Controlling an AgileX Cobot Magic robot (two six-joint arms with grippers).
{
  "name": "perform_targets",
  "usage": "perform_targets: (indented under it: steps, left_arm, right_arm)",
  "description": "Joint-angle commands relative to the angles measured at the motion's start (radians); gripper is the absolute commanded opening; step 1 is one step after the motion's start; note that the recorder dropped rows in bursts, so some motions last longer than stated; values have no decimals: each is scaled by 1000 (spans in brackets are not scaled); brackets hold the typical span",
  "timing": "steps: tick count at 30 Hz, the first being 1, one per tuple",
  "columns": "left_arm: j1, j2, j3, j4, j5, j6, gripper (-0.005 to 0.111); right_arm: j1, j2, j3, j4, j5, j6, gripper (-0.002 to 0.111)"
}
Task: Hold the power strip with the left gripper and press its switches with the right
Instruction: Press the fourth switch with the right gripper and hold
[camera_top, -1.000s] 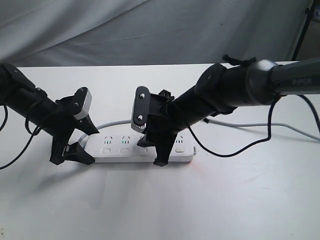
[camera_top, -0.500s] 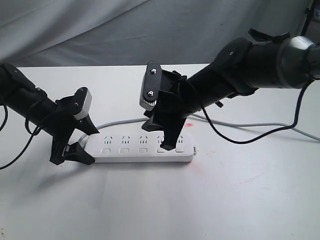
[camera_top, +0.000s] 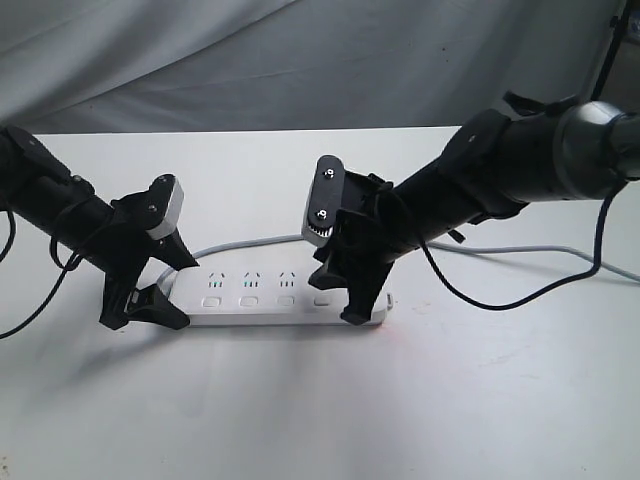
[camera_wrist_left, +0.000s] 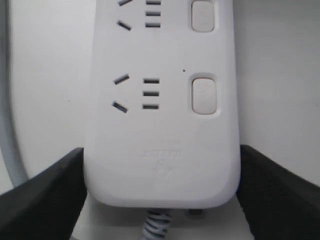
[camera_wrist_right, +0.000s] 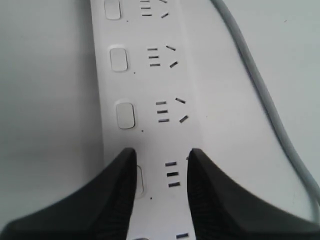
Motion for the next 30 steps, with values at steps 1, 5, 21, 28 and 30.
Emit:
perform_targets:
  steps: [1,5,21,28,30]
  left_arm:
    - [-4,-2,-2,7,-11,-6,71]
    - [-4,-2,-2,7,-11,-6,71]
    - [-4,-2,-2,7,-11,-6,71]
    - [-4,-2,-2,7,-11,-6,71]
    - [-4,-2,-2,7,-11,-6,71]
  right_arm:
    - [-2,10,2,12,-4,-40,33]
    - [-2,13,2,24,-20,-73,33]
    - [18,45,2,56,-54,-119,33]
    - [18,45,2,56,-58,-119,33]
    - [18,45,2,54,-58,-119,33]
